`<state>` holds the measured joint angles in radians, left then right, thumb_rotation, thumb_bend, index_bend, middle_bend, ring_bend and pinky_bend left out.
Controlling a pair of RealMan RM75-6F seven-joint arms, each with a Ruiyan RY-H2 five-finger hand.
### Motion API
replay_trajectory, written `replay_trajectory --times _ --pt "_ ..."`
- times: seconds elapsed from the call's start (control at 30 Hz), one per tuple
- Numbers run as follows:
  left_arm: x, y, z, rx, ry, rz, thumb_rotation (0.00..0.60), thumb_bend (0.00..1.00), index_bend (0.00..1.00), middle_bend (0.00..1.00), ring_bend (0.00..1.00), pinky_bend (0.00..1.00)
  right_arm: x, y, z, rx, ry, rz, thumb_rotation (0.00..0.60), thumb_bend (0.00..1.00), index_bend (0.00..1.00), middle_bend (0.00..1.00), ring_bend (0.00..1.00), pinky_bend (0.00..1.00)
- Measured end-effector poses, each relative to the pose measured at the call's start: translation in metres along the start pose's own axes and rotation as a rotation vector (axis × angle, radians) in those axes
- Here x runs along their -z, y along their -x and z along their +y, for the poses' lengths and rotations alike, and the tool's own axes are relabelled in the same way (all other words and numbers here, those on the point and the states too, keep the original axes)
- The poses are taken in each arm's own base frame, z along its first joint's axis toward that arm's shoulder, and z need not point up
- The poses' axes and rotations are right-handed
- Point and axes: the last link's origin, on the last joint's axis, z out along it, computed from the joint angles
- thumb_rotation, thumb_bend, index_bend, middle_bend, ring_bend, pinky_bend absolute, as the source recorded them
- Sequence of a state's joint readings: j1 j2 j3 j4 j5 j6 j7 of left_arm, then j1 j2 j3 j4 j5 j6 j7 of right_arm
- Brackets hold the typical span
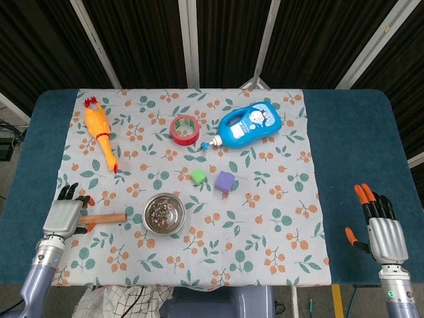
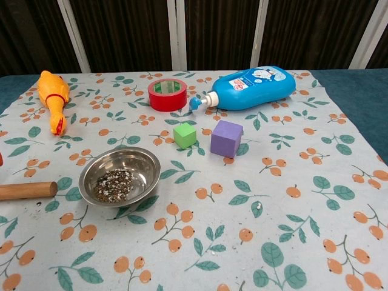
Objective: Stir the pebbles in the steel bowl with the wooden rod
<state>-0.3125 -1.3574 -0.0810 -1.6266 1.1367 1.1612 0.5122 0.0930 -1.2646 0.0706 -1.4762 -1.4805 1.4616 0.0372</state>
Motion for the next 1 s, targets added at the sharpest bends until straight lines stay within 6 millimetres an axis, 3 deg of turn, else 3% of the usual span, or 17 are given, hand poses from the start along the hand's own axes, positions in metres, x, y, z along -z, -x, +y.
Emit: replay_trajectory --times 0.4,0.67,1.0 --pt "-0.008 0.012 0.021 -0.059 0.019 -0.057 0.6 0.37 0.42 0.44 0.01 0.0 0.0 0.0 0.0 -0.003 0.0 -0.001 0.6 0.35 0.0 0.0 0.0 0.0" --pt "-0.008 0.013 0.024 -0.053 0.036 -0.065 0.6 0.44 0.43 0.44 0.01 0.0 0.0 0.0 0.001 0.0 0.003 -0.002 0.6 0.35 0.0 0.0 0.0 0.0" --pt "-0.01 0.013 0.03 -0.058 0.064 -0.076 0.6 0.45 0.44 0.44 0.01 0.0 0.0 0.0 0.001 0.003 0.004 -0.001 0.6 0.35 0.0 0.0 0.0 0.0"
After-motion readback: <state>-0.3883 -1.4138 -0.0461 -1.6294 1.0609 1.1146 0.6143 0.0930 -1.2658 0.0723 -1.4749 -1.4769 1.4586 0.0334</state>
